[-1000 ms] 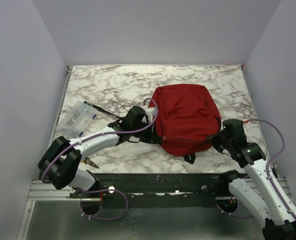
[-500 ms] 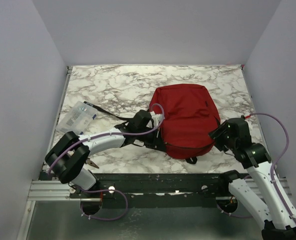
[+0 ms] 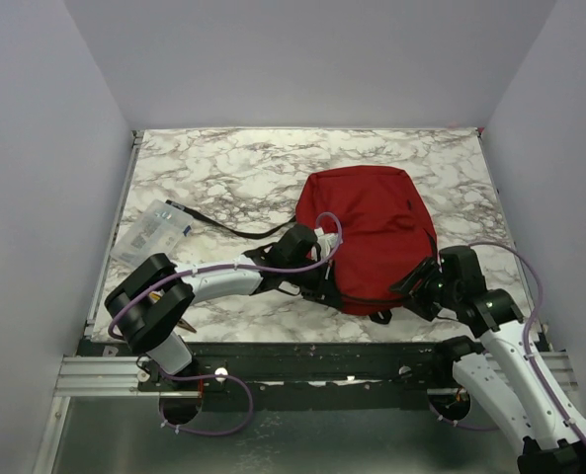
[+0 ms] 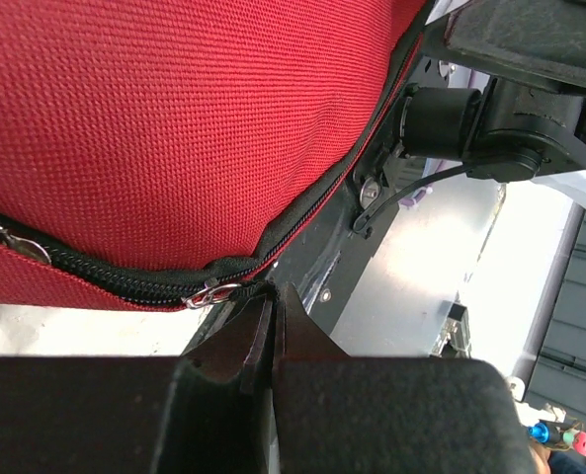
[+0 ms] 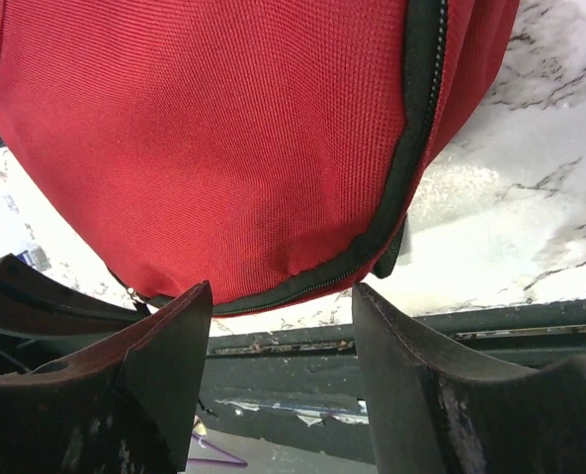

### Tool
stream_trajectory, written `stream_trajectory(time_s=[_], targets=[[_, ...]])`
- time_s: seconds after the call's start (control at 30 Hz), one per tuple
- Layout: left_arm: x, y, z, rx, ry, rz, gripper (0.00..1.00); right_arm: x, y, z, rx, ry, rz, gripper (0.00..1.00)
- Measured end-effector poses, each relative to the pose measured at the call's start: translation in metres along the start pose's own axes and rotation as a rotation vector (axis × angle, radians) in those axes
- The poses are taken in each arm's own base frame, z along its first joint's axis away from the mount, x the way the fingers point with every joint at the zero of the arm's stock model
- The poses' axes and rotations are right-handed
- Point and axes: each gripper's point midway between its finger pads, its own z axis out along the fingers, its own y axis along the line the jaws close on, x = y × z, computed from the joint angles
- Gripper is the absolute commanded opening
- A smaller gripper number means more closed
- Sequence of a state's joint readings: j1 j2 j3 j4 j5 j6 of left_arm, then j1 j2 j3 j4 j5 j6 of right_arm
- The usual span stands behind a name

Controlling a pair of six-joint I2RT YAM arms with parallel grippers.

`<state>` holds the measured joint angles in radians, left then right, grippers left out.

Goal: Pack the student bag
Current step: Zip the student bag at the center of the board.

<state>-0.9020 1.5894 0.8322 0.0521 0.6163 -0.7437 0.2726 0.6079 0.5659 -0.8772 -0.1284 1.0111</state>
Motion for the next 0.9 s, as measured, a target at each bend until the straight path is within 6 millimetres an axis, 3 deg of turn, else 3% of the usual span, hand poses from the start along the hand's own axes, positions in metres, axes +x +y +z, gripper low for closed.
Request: stream_trajectory(time_s=[0.3, 0.73, 0.83, 0.9], targets=[[0.000, -0.001, 0.000, 0.004, -0.001, 0.000, 0.00, 0.003, 0.000, -0.004, -0.011, 0.001, 0.057, 0.66], [0.000, -0.002, 0.001, 0.006, 0.000, 0.001, 0.00, 0.015, -0.019, 0.000, -0.014, -0.007, 0.113, 0.72], [0.000, -0.002, 0.001, 0.007, 0.000, -0.001, 0.00, 0.015, -0.020, 0.005, 0.001, 0.001, 0.124, 0.65], [0.000, -0.002, 0.001, 0.007, 0.000, -0.002, 0.00, 0.012, -0.021, 0.010, 0.010, -0.008, 0.130, 0.53]])
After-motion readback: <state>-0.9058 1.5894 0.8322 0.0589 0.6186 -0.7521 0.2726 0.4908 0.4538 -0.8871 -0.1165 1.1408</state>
